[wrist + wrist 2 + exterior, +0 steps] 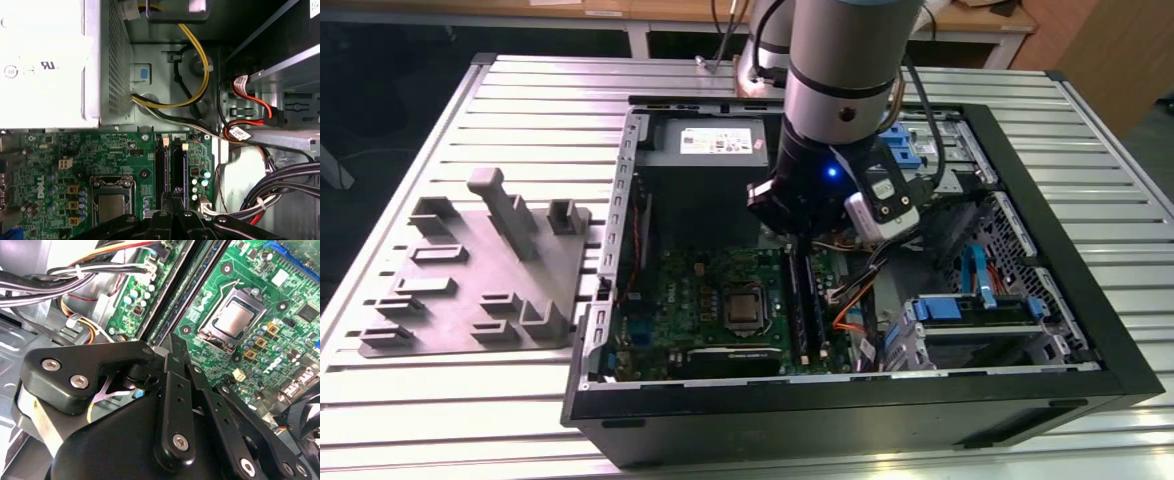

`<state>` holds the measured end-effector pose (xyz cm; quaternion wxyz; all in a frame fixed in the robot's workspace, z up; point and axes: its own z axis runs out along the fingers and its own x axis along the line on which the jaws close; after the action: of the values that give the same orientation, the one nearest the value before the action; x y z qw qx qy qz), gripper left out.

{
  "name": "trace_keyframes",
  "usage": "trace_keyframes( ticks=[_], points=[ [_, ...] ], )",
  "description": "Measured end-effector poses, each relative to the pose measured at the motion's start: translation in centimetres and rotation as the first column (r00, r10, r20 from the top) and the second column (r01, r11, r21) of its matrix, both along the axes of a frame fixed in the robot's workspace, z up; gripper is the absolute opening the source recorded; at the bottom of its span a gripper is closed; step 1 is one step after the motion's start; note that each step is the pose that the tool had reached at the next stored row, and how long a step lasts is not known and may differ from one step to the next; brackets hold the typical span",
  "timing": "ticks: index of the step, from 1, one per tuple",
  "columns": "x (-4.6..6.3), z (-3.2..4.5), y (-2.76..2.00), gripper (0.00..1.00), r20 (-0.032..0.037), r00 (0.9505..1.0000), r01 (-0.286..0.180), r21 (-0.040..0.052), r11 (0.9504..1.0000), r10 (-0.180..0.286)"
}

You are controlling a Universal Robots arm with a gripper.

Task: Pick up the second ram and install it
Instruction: 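Press down the second ram until it locks into place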

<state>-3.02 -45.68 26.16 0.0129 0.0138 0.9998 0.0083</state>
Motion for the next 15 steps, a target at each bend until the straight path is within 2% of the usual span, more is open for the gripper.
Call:
trace_keyframes(
  ticks=[3,12,15],
  points=[
    [0.00,0.00,0.33,0.10,-0.0001,1.0000,0.000,-0.0001,1.0000,0.000],
    [0.51,-0.13,0.46,0.10,0.0000,1.0000,0.000,0.0001,1.0000,0.000],
    [0.46,-0.32,0.73,0.10,0.0000,1.0000,0.000,0.0000,1.0000,0.000]
  ],
)
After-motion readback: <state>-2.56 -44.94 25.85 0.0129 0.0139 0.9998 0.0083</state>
